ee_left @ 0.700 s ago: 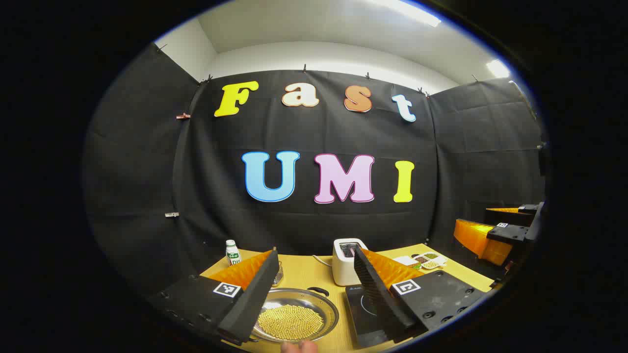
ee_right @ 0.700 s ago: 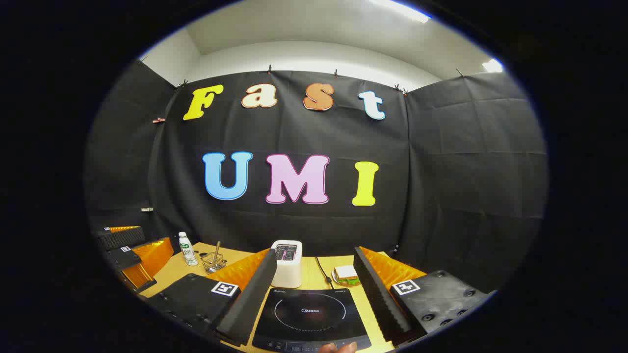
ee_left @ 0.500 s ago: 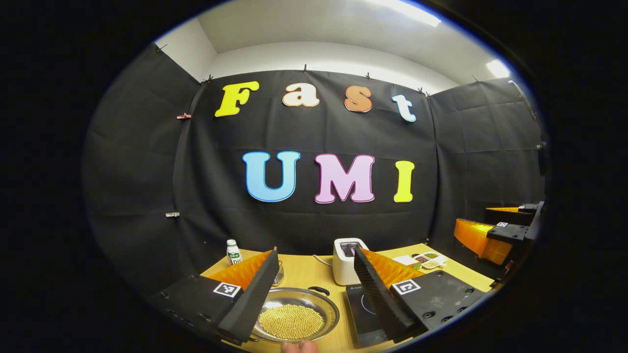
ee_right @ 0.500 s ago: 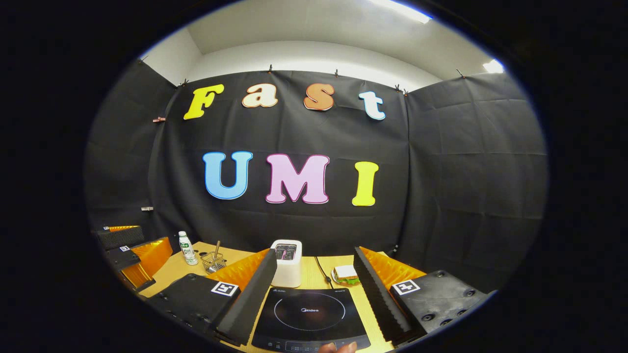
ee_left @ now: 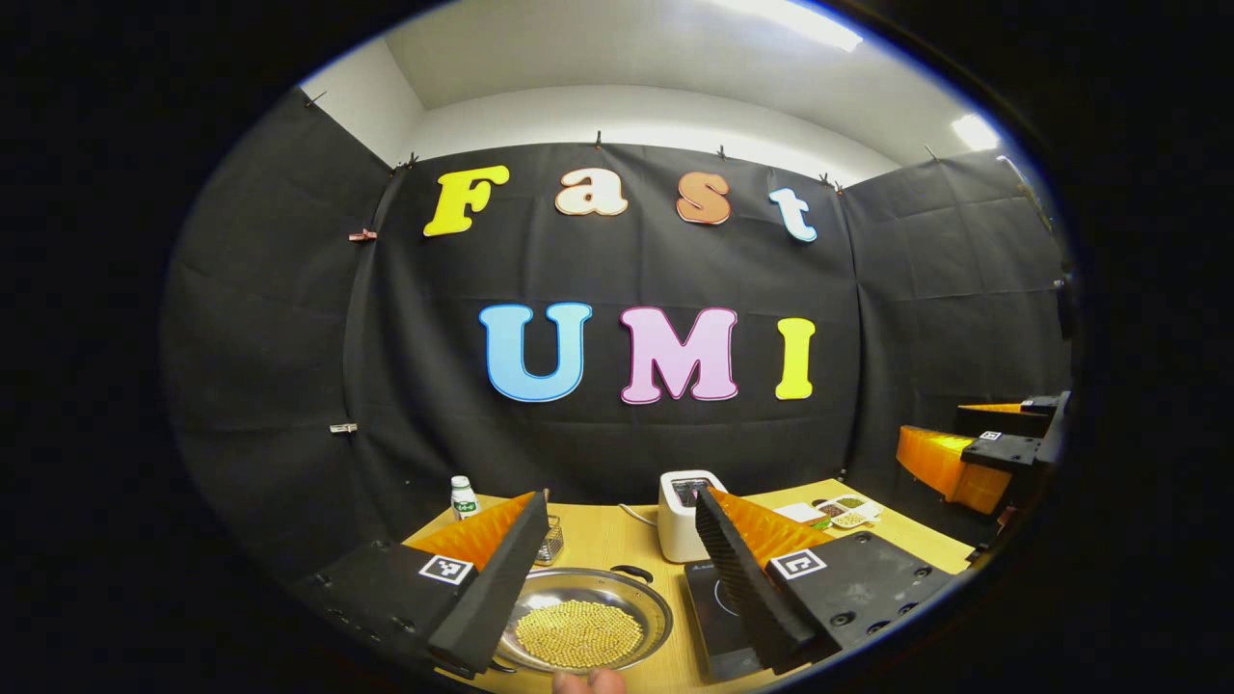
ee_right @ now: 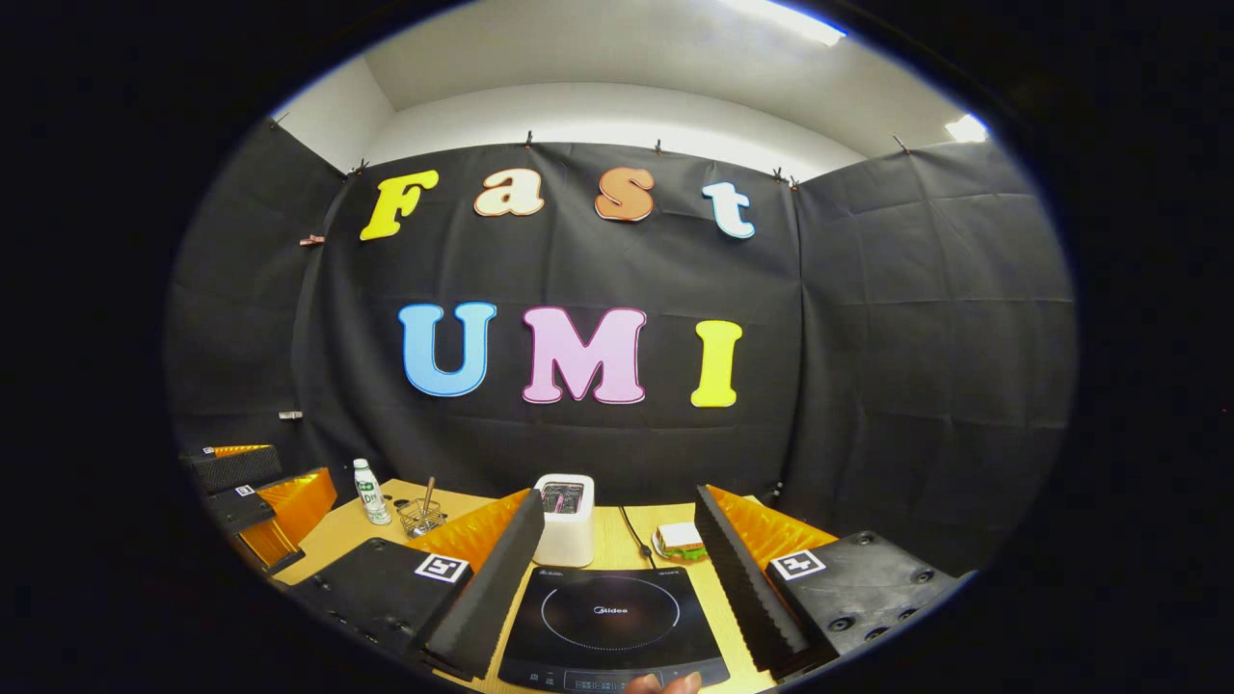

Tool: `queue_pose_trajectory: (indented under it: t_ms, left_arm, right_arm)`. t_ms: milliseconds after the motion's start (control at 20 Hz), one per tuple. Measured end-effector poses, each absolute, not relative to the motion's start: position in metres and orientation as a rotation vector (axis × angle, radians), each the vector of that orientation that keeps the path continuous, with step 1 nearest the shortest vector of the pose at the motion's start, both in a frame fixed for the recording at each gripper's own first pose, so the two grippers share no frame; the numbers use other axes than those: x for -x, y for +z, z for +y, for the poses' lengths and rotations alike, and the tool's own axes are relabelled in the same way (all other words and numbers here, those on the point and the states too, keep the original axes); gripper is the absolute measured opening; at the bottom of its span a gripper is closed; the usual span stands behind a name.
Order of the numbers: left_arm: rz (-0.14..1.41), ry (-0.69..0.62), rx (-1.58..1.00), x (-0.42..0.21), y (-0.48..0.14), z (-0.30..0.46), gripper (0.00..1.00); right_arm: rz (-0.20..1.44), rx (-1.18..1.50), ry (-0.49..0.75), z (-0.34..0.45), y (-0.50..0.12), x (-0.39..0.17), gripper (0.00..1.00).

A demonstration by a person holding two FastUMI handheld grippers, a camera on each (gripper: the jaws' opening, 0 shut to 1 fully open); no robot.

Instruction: First push the handle of the pot to place it horizontally, then grasp the pot with both hands and set it on the induction cooktop.

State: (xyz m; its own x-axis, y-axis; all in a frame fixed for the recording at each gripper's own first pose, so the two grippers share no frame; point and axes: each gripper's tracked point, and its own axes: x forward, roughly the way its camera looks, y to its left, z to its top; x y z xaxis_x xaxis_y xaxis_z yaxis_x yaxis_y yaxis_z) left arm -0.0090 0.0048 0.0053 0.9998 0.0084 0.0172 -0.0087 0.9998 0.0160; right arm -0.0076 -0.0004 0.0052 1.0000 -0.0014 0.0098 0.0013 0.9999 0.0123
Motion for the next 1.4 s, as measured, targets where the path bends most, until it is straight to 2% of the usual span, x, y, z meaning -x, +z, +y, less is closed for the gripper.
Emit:
queue_pose_trajectory:
  t_ms: [250, 350, 650, 750, 1050, 1250, 1400]
  left_arm:
    - [-0.023, 0.000, -0.015, 0.011, 0.007, 0.004, 0.96]
    - [-0.009, -0.017, -0.006, 0.013, 0.004, 0.000, 0.99]
    - [0.040, -0.126, 0.018, 0.020, -0.003, -0.014, 0.06]
    - [0.085, -0.178, 0.017, 0.021, -0.015, -0.022, 0.05]
    - [0.387, -0.309, -0.027, 0.036, -0.089, -0.039, 0.05]
    - [0.680, -0.421, -0.004, 0.064, -0.165, -0.045, 0.05]
    - [0.862, -0.415, 0.081, 0.076, -0.209, -0.030, 0.05]
  right_arm:
    - [-0.014, -0.009, -0.001, 0.000, 0.006, 0.011, 0.98]
    - [-0.013, -0.012, -0.002, -0.001, 0.005, 0.011, 0.98]
    - [-0.011, 0.000, -0.006, -0.002, 0.003, 0.011, 0.98]
    - [-0.009, 0.002, -0.006, -0.002, 0.003, 0.011, 0.98]
    - [0.008, 0.008, -0.004, -0.001, -0.004, 0.009, 0.98]
    - [0.026, 0.005, -0.009, -0.002, -0.011, 0.006, 0.98]
    - [0.039, 0.002, -0.013, -0.004, -0.016, 0.005, 0.98]
